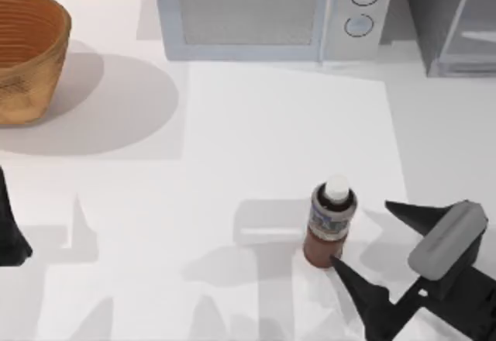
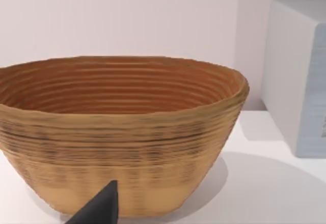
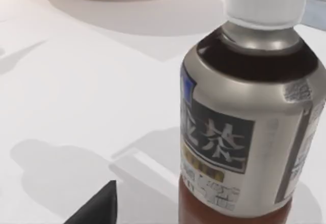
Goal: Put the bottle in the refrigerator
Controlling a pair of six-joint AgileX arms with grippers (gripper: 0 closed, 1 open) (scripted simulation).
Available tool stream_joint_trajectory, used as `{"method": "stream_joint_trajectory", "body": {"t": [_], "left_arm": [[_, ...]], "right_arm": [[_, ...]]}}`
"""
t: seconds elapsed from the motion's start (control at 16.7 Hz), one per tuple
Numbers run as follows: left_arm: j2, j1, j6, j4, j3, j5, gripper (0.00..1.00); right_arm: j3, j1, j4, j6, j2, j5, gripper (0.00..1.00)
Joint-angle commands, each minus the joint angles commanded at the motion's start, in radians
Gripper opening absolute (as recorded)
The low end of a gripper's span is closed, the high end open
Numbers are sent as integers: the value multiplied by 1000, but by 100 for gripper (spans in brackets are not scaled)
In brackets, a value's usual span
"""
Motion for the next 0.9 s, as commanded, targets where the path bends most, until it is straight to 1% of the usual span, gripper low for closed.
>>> {"method": "stream_joint_trajectory", "body": {"t": [0.36,0.78,0.9], "left_arm": [[0,0,0,0,0,0,100],[0,0,0,0,0,0,100],[0,0,0,0,0,0,100]], "right_arm": [[14,0,-4,0,11,2,100],[208,30,-35,6,172,32,100],[230,34,-38,7,191,36,100]]}}
